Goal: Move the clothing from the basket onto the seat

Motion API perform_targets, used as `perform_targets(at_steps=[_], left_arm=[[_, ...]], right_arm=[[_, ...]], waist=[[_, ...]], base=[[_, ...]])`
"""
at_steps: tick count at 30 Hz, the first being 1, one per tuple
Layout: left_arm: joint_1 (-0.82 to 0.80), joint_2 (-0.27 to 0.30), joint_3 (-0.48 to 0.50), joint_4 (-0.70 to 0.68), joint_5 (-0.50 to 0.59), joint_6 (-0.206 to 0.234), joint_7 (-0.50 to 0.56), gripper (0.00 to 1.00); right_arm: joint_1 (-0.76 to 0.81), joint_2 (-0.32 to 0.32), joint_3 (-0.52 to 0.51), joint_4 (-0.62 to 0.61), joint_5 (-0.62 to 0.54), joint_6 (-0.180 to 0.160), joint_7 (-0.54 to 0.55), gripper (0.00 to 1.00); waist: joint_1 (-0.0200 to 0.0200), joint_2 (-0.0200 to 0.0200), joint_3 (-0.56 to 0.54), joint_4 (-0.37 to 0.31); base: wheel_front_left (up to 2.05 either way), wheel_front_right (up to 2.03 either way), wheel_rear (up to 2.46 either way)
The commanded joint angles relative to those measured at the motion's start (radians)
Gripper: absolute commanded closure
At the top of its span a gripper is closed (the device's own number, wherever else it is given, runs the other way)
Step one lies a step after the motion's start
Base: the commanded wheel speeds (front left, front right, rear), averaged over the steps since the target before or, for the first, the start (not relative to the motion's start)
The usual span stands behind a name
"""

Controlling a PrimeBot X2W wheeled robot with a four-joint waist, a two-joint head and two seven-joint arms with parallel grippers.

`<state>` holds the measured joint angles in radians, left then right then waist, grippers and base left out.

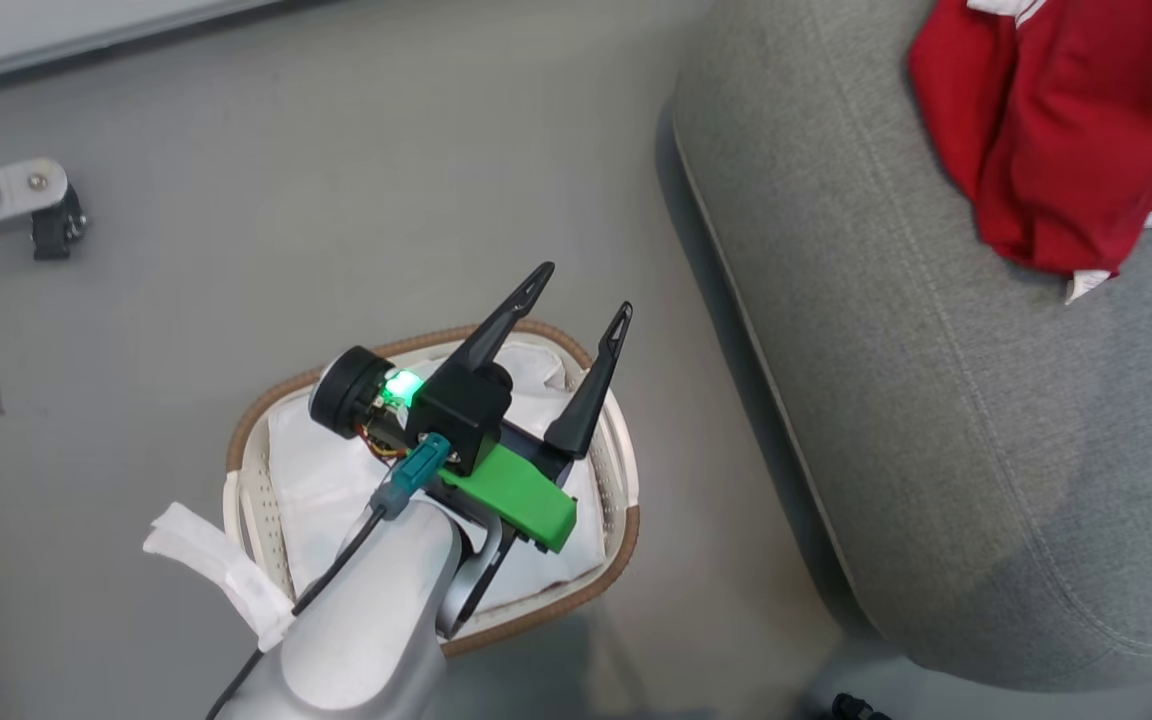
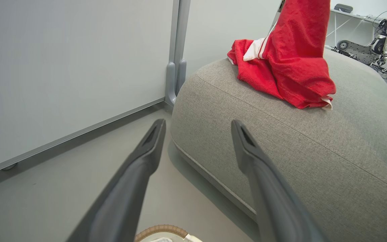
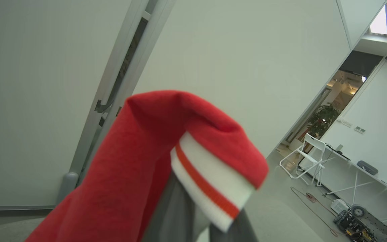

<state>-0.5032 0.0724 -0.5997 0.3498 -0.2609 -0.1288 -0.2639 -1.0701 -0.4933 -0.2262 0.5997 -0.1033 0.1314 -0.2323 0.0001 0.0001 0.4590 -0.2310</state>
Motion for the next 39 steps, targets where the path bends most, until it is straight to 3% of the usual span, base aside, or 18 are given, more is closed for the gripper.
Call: perform_targets(at_steps=[1, 9, 22, 23, 24, 25, 26, 39], left_arm=[[-0.024, 0.009, 0.001, -0.009, 0.007, -0.002, -0.001, 0.0], [-0.049, 0.026, -0.005, -0.026, 0.027, -0.002, -0.001, 0.0], [-0.035, 0.042, -0.018, -0.011, 0.018, -0.002, -0.001, 0.0], [-0.031, 0.042, -0.018, -0.008, 0.017, -0.002, -0.001, 0.0], [-0.026, 0.042, -0.018, -0.007, 0.014, -0.002, -0.001, 0.0], [-0.021, 0.043, -0.015, -0.007, 0.011, -0.001, -0.001, 0.0], [-0.017, 0.044, -0.013, -0.006, 0.008, -0.001, -0.001, 0.0], [0.059, 0.03, 0.043, -0.011, -0.023, 0.004, -0.001, 0.0]], right_arm=[[0.026, 0.016, -0.018, 0.036, -0.012, -0.001, -0.014, 1.0], [0.097, 0.107, -0.076, 0.196, -0.069, -0.001, -0.033, 1.0], [0.189, 0.208, -0.083, 0.224, -0.125, -0.001, -0.034, 1.0], [0.197, 0.216, -0.071, 0.225, -0.124, -0.001, -0.034, 0.85], [0.207, 0.218, -0.061, 0.224, -0.121, -0.001, -0.034, 0.53], [0.214, 0.218, -0.057, 0.223, -0.118, -0.001, -0.034, 0.53], [0.223, 0.216, -0.052, 0.221, -0.115, -0.001, -0.034, 0.0], [0.395, 0.235, 0.017, 0.167, -0.064, -0.001, -0.034, 0.0]], waist=[[-0.0001, -0.0001, 0.071, 0.023], [-0.0001, -0.0001, 0.128, 0.018], [-0.0001, -0.0001, 0.116, -0.011], [-0.0001, -0.0001, 0.108, -0.013], [-0.0001, -0.0001, 0.1, -0.014], [-0.0001, -0.0001, 0.091, -0.016], [-0.0001, -0.0001, 0.084, -0.018], [-0.0001, -0.0001, -0.064, -0.04]], base=[[0.0, 0.0, 0.0], [0.0, 0.0, 0.0], [0.0, 0.0, 0.0], [0.0, 0.0, 0.0], [0.0, 0.0, 0.0], [0.0, 0.0, 0.0], [0.0, 0.0, 0.0], [0.0, 0.0, 0.0]])
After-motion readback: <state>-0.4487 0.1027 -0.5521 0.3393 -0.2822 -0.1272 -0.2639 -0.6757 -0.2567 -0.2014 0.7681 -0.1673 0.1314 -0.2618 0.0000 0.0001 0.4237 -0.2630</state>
